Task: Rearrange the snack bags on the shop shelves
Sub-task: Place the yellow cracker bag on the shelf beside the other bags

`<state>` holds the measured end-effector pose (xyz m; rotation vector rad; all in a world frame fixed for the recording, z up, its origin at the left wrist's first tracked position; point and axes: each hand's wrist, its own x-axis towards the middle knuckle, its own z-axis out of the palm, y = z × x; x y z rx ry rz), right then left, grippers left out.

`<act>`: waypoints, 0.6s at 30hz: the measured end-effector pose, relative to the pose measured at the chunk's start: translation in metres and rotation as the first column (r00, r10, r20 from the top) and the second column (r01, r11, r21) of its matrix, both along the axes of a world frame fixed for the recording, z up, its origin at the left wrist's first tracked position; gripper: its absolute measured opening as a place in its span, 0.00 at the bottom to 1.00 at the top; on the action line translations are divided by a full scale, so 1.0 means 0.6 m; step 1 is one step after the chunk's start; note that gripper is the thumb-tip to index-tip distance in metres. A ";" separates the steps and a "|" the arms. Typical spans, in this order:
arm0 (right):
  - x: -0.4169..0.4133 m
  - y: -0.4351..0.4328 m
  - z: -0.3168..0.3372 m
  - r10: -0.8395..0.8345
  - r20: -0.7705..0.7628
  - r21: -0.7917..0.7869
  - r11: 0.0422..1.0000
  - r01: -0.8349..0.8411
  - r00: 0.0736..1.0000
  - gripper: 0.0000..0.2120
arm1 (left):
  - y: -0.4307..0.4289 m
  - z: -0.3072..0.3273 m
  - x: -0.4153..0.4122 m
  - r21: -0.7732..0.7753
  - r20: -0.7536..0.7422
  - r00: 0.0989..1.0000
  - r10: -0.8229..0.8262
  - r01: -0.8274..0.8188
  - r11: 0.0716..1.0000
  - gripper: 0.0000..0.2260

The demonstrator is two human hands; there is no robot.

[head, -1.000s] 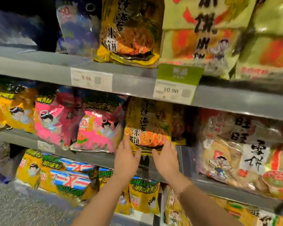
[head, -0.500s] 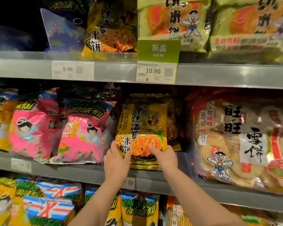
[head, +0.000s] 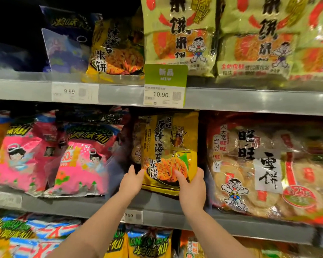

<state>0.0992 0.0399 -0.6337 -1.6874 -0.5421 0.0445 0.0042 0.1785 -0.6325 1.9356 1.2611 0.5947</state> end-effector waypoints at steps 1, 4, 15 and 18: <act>-0.002 -0.004 -0.001 -0.036 0.030 -0.005 0.999 0.036 0.999 0.22 | 0.004 0.001 0.004 -0.026 0.013 1.000 0.014 -0.014 1.000 0.27; -0.005 -0.012 -0.012 -0.113 0.040 0.004 0.994 0.113 0.993 0.25 | 0.012 -0.003 0.014 -0.064 0.055 0.998 0.038 -0.034 0.997 0.27; -0.006 -0.017 -0.023 -0.179 0.013 -0.016 0.984 0.179 0.984 0.20 | 0.041 0.000 0.051 -0.284 0.276 0.957 0.089 -0.007 0.959 0.27; -0.009 -0.022 -0.021 -0.172 0.004 0.026 0.985 0.172 0.985 0.17 | 0.050 0.003 0.051 -0.325 0.333 0.935 0.121 -0.007 0.946 0.26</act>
